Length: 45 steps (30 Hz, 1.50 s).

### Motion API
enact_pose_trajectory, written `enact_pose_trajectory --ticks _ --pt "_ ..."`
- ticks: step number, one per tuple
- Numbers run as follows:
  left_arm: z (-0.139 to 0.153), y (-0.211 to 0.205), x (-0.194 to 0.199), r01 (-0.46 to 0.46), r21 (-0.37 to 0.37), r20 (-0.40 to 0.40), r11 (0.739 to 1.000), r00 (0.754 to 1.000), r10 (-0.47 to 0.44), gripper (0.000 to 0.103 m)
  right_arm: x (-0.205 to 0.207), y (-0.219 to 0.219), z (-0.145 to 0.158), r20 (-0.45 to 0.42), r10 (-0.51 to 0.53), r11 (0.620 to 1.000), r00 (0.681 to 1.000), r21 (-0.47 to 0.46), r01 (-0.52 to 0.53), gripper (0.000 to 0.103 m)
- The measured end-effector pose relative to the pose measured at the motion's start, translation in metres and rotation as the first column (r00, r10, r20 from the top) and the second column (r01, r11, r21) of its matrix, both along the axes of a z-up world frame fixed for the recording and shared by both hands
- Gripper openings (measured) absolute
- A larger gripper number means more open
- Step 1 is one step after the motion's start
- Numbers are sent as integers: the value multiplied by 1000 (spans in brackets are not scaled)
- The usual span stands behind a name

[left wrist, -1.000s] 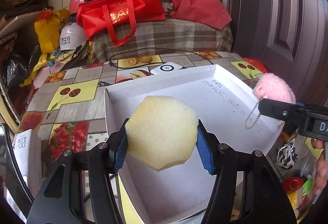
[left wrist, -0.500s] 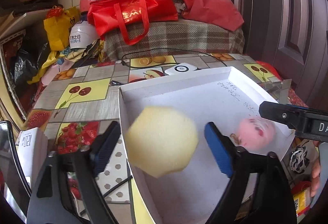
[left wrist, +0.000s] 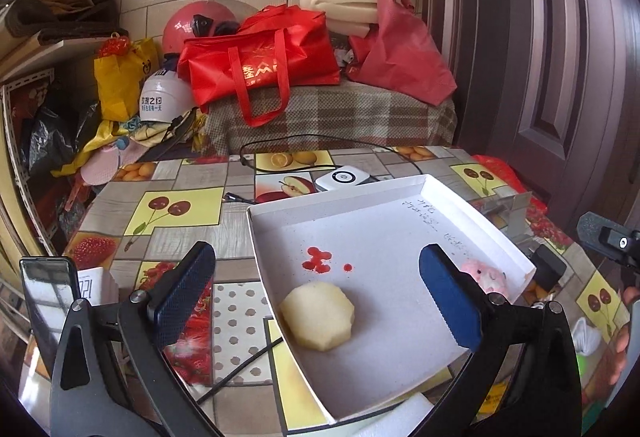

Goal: Organize soft objects
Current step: 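Grasp the white foam block with the left tool while the right tool grasps the white sock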

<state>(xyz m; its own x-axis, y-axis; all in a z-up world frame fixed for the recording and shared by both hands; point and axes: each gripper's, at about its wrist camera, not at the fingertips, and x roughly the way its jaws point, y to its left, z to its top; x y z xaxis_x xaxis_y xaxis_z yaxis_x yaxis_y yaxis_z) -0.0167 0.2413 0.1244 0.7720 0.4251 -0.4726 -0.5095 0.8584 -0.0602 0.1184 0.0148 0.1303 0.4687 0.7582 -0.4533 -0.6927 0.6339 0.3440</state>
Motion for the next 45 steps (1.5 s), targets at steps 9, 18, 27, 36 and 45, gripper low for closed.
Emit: enact_pose_trajectory --ticks 9,18,27,36,45 --pt "-37 -20 -46 279 -41 -73 959 957 -282 103 -1 -100 -5 65 -137 991 988 14 136 103" --pt "-89 -20 -41 344 -146 -228 928 901 -370 103 26 -138 -75 -56 -236 956 970 -192 222 103" --pt "-108 -55 -17 434 -164 -296 886 835 -464 94 35 -113 -101 -129 -98 979 987 -192 72 103" --pt "-110 -73 -18 488 -186 -304 853 797 -522 54 24 -112 -110 -123 -72 961 990 -275 35 62" --pt "-61 -71 -41 466 -70 -144 882 870 -471 54 22 -137 -91 -112 -121 982 986 -155 103 45"
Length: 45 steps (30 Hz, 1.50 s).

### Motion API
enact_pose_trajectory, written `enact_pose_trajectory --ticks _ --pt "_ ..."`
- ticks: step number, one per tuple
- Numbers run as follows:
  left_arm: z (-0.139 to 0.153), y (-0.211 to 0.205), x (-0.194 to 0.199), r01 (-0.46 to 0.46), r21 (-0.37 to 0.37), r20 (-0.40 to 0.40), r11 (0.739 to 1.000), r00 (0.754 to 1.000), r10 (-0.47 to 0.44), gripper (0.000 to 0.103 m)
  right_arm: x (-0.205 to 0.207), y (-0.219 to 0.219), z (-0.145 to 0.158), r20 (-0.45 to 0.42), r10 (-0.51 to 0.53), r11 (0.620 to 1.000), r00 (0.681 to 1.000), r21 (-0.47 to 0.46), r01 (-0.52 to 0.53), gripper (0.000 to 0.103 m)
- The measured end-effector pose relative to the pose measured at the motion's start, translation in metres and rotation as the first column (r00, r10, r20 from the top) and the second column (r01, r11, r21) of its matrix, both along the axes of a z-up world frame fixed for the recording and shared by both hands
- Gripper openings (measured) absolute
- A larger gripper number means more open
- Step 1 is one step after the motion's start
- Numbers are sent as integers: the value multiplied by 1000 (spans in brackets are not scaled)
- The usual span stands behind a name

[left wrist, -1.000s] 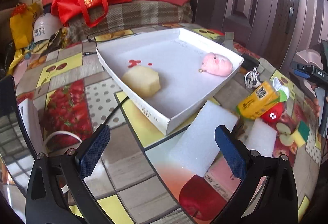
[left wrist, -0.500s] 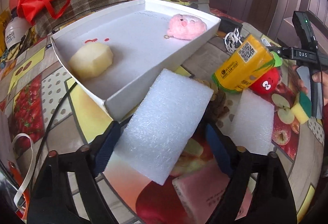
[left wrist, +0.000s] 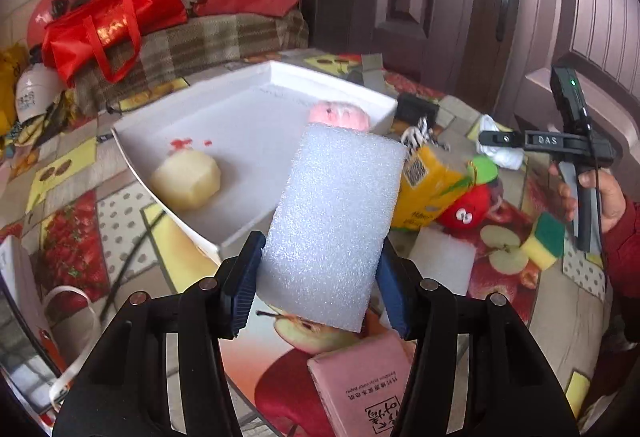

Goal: Organize soft objects
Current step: 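Grasp the white foam block with the left tool while the right tool grasps the white sock, then lower the foam block and sock into the white tray and open both tools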

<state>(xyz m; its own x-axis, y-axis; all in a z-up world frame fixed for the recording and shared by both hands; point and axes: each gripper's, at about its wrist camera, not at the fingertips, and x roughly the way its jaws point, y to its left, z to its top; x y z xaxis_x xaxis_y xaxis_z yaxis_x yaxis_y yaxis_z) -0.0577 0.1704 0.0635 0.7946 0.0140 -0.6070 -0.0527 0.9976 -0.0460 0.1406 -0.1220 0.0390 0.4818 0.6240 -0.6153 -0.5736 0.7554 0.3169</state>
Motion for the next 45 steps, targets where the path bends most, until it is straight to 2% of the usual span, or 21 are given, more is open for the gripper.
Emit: enact_pose_trajectory --ticks 5,8,11,15,20,24,30,33,41,44,45 --pt "35 13 9 -160 32 138 987 978 155 54 -17 -2 42 67 -4 993 998 118 -4 45" --pt "52 20 30 -222 27 160 975 963 215 54 -30 12 69 108 32 984 994 170 -50 45" --pt "63 22 50 -287 70 182 955 945 270 54 -40 31 86 127 81 974 989 201 -105 45" --pt "60 30 65 -321 64 179 945 935 305 54 -38 60 98 96 130 960 987 235 -150 45" --pt "40 44 74 -343 77 122 936 935 332 54 -25 95 109 76 137 946 988 287 -153 45" --pt "28 60 77 -363 32 80 931 929 360 54 -10 133 103 -10 176 940 984 297 -165 45" --pt "9 66 86 -376 26 21 926 926 376 54 8 197 64 -121 171 976 978 156 -151 46" --pt "2 67 89 -374 31 4 927 927 374 54 13 213 46 -177 154 983 972 124 -133 46" --pt "0 70 90 -383 24 -2 923 924 383 54 12 221 37 -183 131 987 974 111 -112 51" --pt "1 70 89 -389 21 3 921 921 389 55 11 220 39 -170 119 988 978 117 -100 59" --pt "2 71 89 -393 21 6 919 920 393 55 12 221 40 -169 115 988 979 119 -95 67"
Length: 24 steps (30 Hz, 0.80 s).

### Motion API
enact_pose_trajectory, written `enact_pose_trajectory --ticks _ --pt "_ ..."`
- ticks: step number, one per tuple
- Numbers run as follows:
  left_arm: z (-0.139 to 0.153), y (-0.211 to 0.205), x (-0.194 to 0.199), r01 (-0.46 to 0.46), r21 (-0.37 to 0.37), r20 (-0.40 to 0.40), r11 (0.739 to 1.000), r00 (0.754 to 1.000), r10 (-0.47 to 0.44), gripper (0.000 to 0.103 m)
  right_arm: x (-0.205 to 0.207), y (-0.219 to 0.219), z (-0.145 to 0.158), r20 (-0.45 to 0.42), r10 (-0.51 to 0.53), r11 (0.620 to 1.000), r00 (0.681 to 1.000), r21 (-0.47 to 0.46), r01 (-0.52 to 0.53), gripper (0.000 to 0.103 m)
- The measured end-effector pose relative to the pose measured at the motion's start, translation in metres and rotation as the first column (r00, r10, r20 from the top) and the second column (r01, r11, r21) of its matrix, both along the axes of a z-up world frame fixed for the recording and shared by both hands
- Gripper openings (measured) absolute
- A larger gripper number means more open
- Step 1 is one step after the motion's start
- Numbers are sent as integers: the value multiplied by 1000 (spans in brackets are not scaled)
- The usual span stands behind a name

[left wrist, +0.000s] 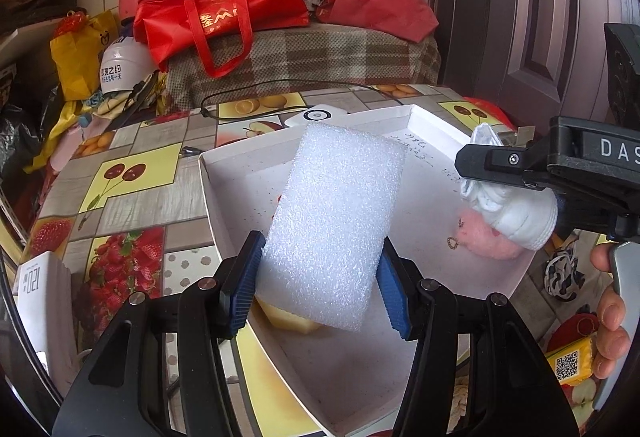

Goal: Organize soft objects
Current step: 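Lower the foam block and sock into the white tray and open both tools, then grasp the pink tissue pack with the left tool while the right tool grasps the green scouring pad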

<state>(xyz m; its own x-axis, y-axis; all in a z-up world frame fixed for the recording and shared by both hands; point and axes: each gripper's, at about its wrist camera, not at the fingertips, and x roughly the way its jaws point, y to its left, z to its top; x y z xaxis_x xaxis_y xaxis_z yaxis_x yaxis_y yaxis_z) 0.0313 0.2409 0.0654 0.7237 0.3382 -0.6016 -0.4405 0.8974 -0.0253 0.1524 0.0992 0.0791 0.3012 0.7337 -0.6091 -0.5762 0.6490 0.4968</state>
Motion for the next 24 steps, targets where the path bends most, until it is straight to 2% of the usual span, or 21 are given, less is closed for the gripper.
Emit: enact_pose_trajectory --ticks 2,3,4,5,6,8,13,18,24 --pt "2 0 -2 -18 15 6 1000 1000 18 58 1 -1 0 -2 -3 1000 1000 10 3 79" --pt "3 0 -3 -25 25 11 999 1000 25 65 1 -2 1 -2 -6 1000 1000 15 6 87" --pt "3 0 -3 -35 38 14 999 999 34 72 2 -2 1 0 -11 1000 1000 22 11 89" --pt "4 0 -4 -47 53 18 998 999 46 90 2 -4 2 2 -17 999 1000 29 17 91" --pt "5 0 -6 -63 69 26 996 998 61 103 2 -5 3 5 -24 999 1000 35 24 102" --pt "8 1 -8 -92 88 39 992 995 89 103 0 -9 6 22 -41 998 999 53 40 103" --pt "14 8 -15 -131 80 60 988 990 127 103 -5 -14 15 49 -53 996 997 68 50 103" --pt "21 4 -16 -124 83 72 989 990 118 103 -12 -28 25 72 -74 992 995 106 67 103" --pt "34 -6 -21 -110 127 99 986 990 98 103 -34 -54 48 175 -117 978 977 191 83 103"
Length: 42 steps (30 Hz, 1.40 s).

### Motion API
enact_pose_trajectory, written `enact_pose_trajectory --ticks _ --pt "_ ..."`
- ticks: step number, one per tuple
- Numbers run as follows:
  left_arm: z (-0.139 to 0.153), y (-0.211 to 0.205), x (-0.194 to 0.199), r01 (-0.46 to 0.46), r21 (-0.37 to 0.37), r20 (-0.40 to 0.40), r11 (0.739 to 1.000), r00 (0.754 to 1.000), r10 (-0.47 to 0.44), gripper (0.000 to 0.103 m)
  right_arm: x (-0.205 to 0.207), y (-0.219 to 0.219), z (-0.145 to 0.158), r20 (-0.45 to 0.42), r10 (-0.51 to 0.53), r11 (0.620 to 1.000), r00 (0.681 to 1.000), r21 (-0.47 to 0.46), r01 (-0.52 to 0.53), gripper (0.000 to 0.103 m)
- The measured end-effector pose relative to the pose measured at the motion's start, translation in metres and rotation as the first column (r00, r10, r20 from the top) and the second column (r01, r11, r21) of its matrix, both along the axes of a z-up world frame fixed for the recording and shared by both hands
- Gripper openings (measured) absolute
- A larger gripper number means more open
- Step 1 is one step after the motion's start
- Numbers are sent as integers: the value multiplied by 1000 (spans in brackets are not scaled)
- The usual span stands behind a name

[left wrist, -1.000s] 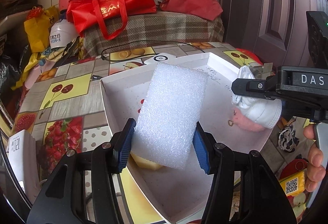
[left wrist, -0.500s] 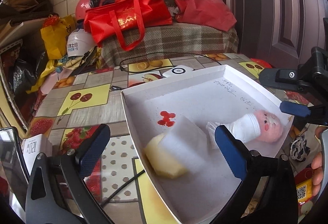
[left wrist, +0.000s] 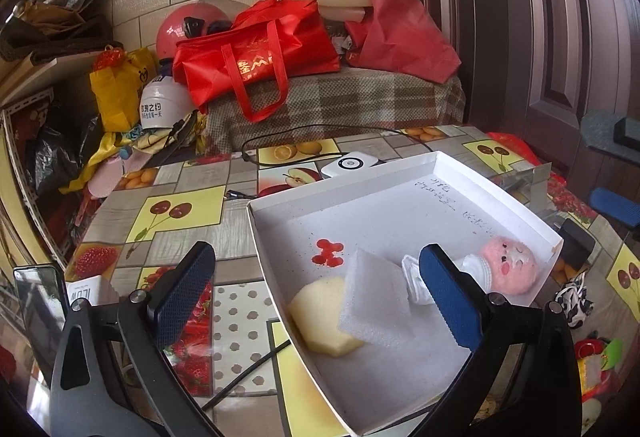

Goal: Organize soft objects
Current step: 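Grasp the pink tissue pack with the left tool while the right tool grasps the green scouring pad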

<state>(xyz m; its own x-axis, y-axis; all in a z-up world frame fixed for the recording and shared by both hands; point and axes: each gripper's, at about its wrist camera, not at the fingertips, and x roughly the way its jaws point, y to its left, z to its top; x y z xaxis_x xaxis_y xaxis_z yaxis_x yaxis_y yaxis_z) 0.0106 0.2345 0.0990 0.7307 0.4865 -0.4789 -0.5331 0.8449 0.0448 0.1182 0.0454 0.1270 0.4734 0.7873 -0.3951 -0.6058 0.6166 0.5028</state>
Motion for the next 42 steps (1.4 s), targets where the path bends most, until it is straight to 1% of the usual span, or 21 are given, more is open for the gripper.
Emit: enact_pose_trajectory --ticks 3,5,6,8,9,12,14,17,19,21,23,25,27,30,32,33,36,38,40,42 --pt "8 -4 -5 1 18 22 1000 1000 -1 103 -16 -22 17 103 -50 997 993 68 43 103" --pt "15 -8 -9 -1 31 38 1000 999 0 103 -27 -39 29 176 -105 990 979 112 87 103" --pt "18 -10 -11 -2 39 45 999 999 0 103 -33 -50 32 195 -141 983 971 144 114 103" --pt "23 -15 -14 4 51 55 999 998 -6 103 -37 -70 35 192 -196 966 962 207 155 103" --pt "26 -18 -16 9 56 59 998 998 -13 103 -36 -77 36 185 -203 964 962 207 164 103" --pt "32 -28 -22 46 59 72 997 996 -50 103 -33 -88 35 201 -204 975 958 127 181 103" --pt "34 -35 -27 69 57 73 996 995 -73 103 -34 -98 26 233 -193 981 953 76 181 103" --pt "30 -44 -38 90 63 57 994 994 -94 103 -36 -112 9 260 -157 987 953 9 160 103" --pt "22 -47 -48 117 39 31 992 993 -118 103 -38 -122 -4 260 -130 989 957 -35 144 103" --pt "11 -48 -65 139 7 23 990 990 -139 103 -38 -135 -14 250 -92 991 964 -76 114 103" --pt "-3 -48 -81 143 -34 -6 989 990 -143 103 -40 -146 -24 248 -49 988 968 -129 83 103" --pt "-19 -51 -96 168 -81 -42 982 984 -172 103 -44 -156 -33 246 -9 980 969 -189 58 103" --pt "-36 -61 -106 211 -126 -95 969 970 -224 103 -47 -162 -45 217 60 968 974 -252 -4 103" --pt "-60 -84 -118 283 -178 -165 942 935 -313 103 -56 -162 -62 154 175 931 972 -348 -112 103" --pt "-72 -100 -123 314 -192 -208 930 913 -351 103 -64 -160 -75 123 223 902 967 -402 -157 103" --pt "-76 -108 -125 321 -184 -228 929 905 -358 103 -69 -158 -80 103 242 888 965 -425 -178 103" --pt "-83 -121 -124 319 -138 -281 938 895 -346 103 -80 -155 -95 64 263 860 963 -467 -204 103" --pt "-85 -119 -122 309 -142 -291 940 895 -338 102 -86 -154 -102 55 259 843 964 -501 -198 103" --pt "-87 -114 -122 291 -162 -296 943 897 -328 97 -91 -152 -107 58 252 821 966 -542 -181 103" --pt "-91 -109 -121 281 -190 -305 941 894 -329 85 -95 -151 -111 56 254 805 965 -566 -179 103"
